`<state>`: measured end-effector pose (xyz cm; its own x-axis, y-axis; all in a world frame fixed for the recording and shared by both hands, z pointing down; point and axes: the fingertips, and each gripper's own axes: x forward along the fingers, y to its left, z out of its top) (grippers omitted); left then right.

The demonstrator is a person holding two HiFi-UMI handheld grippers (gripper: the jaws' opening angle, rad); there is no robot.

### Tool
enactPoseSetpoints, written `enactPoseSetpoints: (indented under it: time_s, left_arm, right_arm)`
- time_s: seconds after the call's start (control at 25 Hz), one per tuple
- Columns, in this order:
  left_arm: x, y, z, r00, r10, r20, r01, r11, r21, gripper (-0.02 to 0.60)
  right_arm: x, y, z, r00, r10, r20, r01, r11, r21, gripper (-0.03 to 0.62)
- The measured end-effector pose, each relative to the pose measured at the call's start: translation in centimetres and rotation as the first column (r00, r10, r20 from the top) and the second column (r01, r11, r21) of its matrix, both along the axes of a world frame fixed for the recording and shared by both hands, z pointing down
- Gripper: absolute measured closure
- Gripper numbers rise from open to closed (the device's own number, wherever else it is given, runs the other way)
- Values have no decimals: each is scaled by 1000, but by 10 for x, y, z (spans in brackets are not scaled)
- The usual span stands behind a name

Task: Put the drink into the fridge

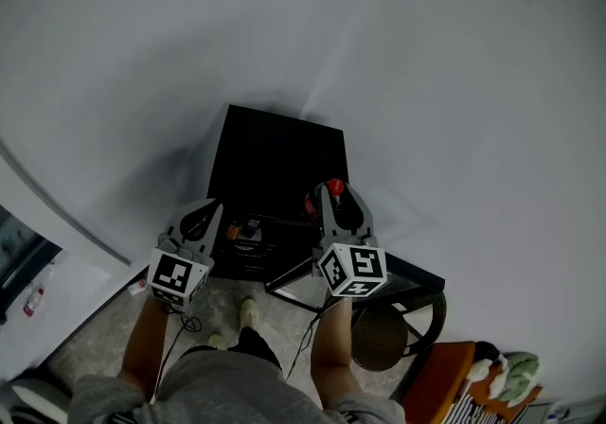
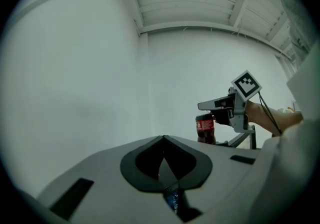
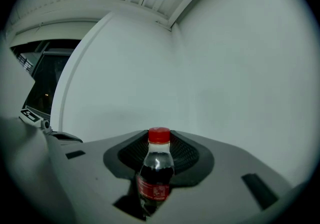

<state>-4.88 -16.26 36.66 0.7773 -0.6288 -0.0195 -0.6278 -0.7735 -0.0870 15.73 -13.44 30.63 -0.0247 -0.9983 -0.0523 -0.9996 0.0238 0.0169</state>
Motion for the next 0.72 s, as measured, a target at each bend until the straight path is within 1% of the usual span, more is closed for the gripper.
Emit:
enactPoseSetpoints:
  time_s: [0.36,0.52,0.72]
  left_arm:
    - [-5,35,-2,998,60,7,-60,998,-8,577]
    - [3,47,1,996,87,-8,-87,996,-4,577]
    - [22,60,12,992,126,-6,-126,992,-18,577]
  right_arm:
    - [-16,59,9,999,46,9,-45,999,-12,448]
    - [-19,81,22,998,56,5,-56,998,-12,448]
    - [-19,96,41,998,56,12,-56,998,-10,448]
